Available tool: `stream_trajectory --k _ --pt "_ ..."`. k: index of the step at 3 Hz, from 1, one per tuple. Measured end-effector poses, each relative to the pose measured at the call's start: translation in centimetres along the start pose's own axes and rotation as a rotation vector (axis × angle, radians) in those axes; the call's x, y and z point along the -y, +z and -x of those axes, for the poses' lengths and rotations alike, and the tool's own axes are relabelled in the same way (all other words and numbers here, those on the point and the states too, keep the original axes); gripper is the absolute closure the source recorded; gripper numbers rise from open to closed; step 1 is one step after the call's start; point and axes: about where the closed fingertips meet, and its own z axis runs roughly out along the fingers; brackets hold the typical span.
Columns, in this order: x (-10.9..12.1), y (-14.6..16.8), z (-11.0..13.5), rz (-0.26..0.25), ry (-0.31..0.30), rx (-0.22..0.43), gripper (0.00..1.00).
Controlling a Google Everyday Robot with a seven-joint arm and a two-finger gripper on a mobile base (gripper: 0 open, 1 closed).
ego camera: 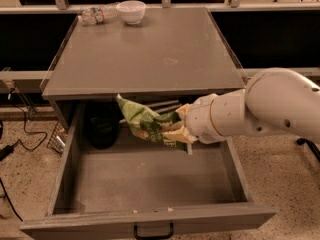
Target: Place green jalapeno chip bag into top drawer
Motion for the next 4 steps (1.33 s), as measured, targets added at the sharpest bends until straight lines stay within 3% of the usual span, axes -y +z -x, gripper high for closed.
stream_trajectory --k 4 --pt "-2.3 8.1 -6.7 0.075 -0.041 -0.003 1.0"
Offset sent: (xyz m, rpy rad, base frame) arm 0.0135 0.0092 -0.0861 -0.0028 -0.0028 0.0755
